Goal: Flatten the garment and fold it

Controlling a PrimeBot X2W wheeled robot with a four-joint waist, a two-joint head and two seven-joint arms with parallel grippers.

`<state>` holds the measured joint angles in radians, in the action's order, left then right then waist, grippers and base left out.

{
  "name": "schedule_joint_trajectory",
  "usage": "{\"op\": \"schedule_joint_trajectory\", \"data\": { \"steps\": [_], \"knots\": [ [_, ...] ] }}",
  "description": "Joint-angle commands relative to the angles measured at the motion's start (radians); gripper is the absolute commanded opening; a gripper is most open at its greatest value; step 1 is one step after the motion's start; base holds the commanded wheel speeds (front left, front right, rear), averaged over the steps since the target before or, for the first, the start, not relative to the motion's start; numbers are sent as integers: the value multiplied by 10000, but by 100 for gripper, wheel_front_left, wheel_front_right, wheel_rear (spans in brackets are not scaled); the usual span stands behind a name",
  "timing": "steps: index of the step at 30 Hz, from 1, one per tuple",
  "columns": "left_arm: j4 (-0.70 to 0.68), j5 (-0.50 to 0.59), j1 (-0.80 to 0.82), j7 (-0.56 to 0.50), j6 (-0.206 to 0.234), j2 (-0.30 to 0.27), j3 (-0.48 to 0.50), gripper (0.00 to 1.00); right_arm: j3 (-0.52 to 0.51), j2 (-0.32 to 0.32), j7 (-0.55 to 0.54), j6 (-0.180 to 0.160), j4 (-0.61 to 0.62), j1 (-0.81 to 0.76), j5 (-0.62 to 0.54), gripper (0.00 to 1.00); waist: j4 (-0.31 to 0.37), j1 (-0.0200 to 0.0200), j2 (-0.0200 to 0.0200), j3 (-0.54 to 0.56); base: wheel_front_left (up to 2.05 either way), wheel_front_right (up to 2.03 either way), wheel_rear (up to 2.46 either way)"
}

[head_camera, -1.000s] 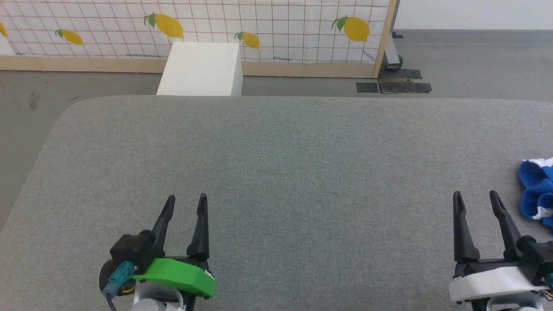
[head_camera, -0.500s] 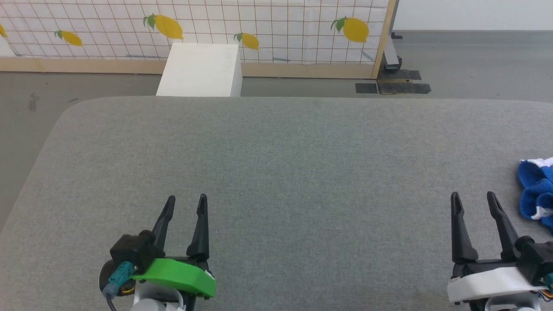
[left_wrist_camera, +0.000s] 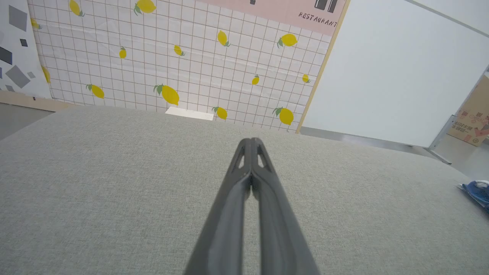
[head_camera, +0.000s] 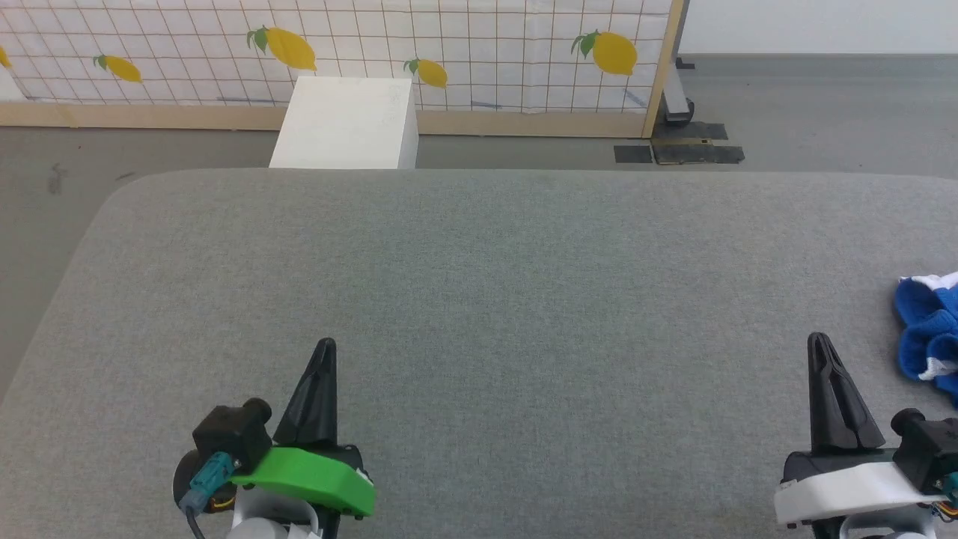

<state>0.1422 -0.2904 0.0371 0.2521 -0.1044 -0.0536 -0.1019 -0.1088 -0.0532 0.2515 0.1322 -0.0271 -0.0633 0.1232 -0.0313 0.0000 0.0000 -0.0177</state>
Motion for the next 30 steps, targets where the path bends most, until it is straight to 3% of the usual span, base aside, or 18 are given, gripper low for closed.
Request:
{"op": "schedule_joint_trajectory", "data": {
  "steps": [1,30],
  "knots": [
    [-48,94,-14,-50,39,1,33,0,30,1,-57,-1,10,24,-46,0,4,0,0,1,0,0,0],
    [-372,757,-98,-633,276,9,265,0,279,8,-637,-4,72,167,-326,0,77,0,0,43,0,0,0]
  ]
}}
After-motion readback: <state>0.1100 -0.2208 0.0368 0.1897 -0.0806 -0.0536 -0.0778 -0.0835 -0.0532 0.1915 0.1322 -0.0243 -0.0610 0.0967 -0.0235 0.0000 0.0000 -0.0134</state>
